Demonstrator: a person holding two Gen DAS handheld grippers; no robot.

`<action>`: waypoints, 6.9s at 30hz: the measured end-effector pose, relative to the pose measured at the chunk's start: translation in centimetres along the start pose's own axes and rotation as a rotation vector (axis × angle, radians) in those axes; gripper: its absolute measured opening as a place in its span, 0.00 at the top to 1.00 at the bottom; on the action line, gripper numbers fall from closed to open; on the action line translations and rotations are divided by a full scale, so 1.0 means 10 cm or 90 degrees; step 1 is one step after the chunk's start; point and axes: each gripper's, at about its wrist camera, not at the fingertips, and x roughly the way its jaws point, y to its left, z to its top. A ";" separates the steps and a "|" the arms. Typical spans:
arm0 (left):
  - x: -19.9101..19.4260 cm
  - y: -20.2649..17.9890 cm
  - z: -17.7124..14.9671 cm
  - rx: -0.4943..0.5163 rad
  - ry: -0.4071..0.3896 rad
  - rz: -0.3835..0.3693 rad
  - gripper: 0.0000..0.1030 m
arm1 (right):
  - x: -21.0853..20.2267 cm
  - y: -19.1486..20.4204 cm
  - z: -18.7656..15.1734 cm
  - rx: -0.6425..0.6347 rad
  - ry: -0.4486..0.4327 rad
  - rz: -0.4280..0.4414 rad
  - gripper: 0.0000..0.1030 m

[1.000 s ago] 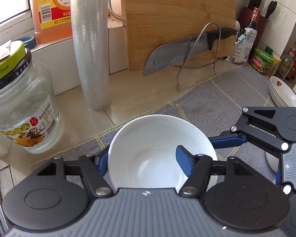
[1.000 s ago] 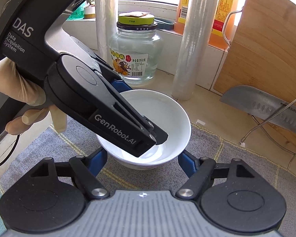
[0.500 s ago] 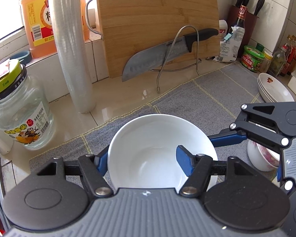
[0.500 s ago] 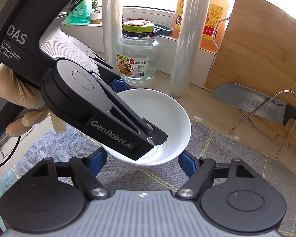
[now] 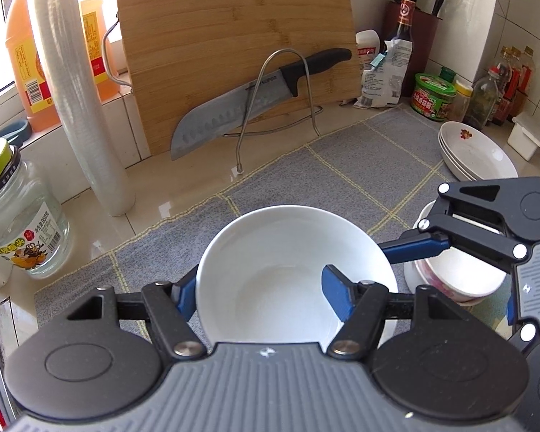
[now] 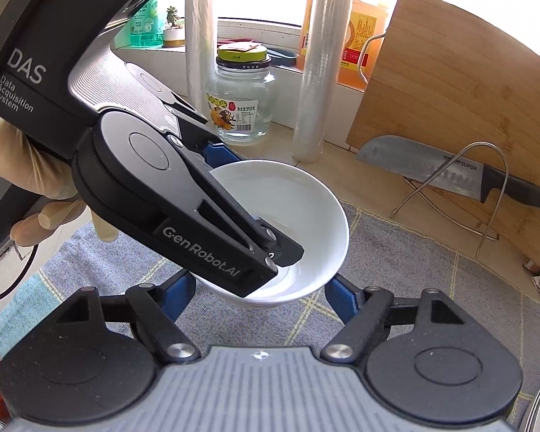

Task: Organize plates and bowls
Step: 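Lift the white bowl with the left tool and carry it toward the bowl stack, then lower the white bowl into the pink-flowered bowls and open the left tool, then withdraw the left tool and bring both tools to opposite sides of the bowl stack, then close the left tool on the bowl stack rim while the right tool grips the opposite rim, then lift the bowl stack with both tools and carry it over the flower-print plates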

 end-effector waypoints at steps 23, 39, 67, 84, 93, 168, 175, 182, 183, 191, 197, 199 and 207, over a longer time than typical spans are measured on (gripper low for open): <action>0.10 -0.99 0.44 0.105 -0.019 -0.074 0.31 | -0.79 -0.48 -0.53 0.081 -0.028 -0.095 0.20; 0.35 -1.32 0.50 0.137 0.006 -0.128 0.30 | -0.86 -0.64 -0.77 0.131 -0.005 -0.126 0.20; 0.49 -1.46 0.43 0.153 0.030 -0.137 0.26 | -0.75 -0.69 -0.91 0.158 0.020 -0.116 0.20; 0.40 -1.45 0.41 0.148 0.005 -0.134 0.16 | -0.83 -0.66 -0.97 0.148 -0.009 -0.108 0.03; 0.30 -1.55 0.40 0.145 -0.025 -0.135 0.10 | -0.81 -0.72 -1.02 0.164 0.002 -0.114 0.03; 0.60 -1.47 -0.50 0.239 -0.007 -0.164 0.17 | -0.17 -1.28 -1.26 -0.170 0.075 0.130 0.01; 0.66 -1.44 -0.41 0.262 0.013 -0.203 0.26 | -0.18 -1.33 -1.16 -0.219 0.074 0.157 0.11; 0.76 -1.39 -0.45 0.276 0.027 -0.224 0.27 | -0.11 -1.35 -1.09 -0.227 0.081 0.186 0.18; 0.76 -1.39 -0.45 0.279 0.028 -0.226 0.26 | -0.11 -1.34 -1.09 -0.230 0.081 0.187 0.18; 0.81 -1.38 -0.45 0.292 0.035 -0.235 0.26 | -0.08 -1.30 -1.07 -0.239 0.086 0.190 0.18; 0.83 -1.38 -0.43 0.295 0.038 -0.238 0.25 | -0.08 -1.28 -1.07 -0.238 0.089 0.187 0.18; 0.83 -1.38 -0.43 0.295 0.038 -0.237 0.25 | -0.08 -1.27 -1.07 -0.238 0.089 0.186 0.18; 0.84 -1.38 -0.43 0.295 0.042 -0.231 0.25 | -0.08 -1.26 -1.07 -0.234 0.090 0.183 0.18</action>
